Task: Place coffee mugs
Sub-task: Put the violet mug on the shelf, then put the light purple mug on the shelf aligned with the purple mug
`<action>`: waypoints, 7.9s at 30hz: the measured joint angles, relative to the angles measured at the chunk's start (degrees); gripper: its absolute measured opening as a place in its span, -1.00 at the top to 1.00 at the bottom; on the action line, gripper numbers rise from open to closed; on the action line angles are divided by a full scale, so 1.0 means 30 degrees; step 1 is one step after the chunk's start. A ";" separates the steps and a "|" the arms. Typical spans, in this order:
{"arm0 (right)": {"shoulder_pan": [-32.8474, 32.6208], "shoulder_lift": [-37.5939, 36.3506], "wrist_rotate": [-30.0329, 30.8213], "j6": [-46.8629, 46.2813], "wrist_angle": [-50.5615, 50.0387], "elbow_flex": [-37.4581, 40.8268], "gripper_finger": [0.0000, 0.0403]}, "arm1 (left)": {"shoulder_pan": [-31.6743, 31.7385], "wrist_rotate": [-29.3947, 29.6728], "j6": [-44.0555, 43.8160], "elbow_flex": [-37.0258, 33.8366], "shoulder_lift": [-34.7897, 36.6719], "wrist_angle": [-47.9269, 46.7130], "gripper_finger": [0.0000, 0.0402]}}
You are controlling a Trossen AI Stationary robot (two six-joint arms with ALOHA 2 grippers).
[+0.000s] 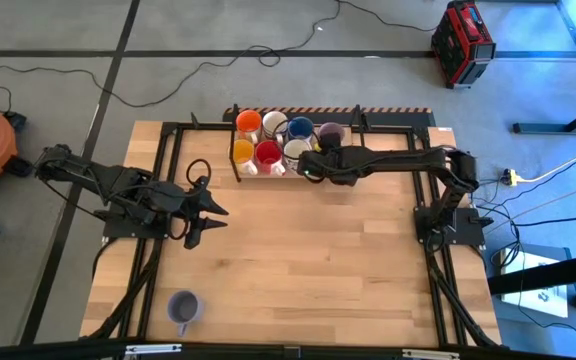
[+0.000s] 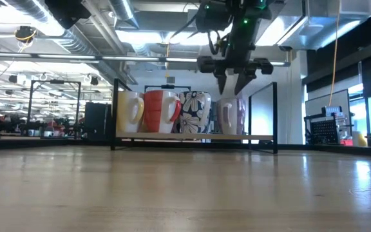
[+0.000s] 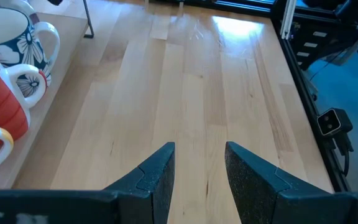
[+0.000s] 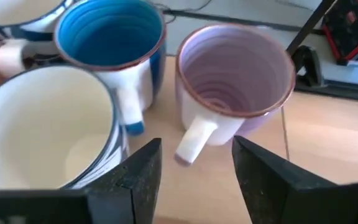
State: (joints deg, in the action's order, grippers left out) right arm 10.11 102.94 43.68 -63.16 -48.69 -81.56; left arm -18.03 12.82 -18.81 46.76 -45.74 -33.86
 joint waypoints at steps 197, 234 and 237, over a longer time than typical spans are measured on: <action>-1.5111 0.7209 -0.2931 0.4713 1.8951 0.1173 -0.10 | -0.5301 -0.0473 -0.4017 0.3679 -0.5661 -0.3751 0.28; -1.5111 0.7701 0.3075 0.2331 1.5948 0.1137 0.93 | -0.5287 0.0501 -0.3955 0.3679 -0.5610 -0.3835 0.28; -1.5111 0.7639 0.2933 0.2316 1.5846 0.1137 0.93 | -0.5287 0.0525 -0.3718 0.3679 -0.5610 -0.3835 0.28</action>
State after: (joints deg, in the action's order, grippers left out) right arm -35.22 125.85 52.48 -56.21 -1.15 -78.15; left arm -33.89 14.39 -29.96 57.80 -62.57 -45.36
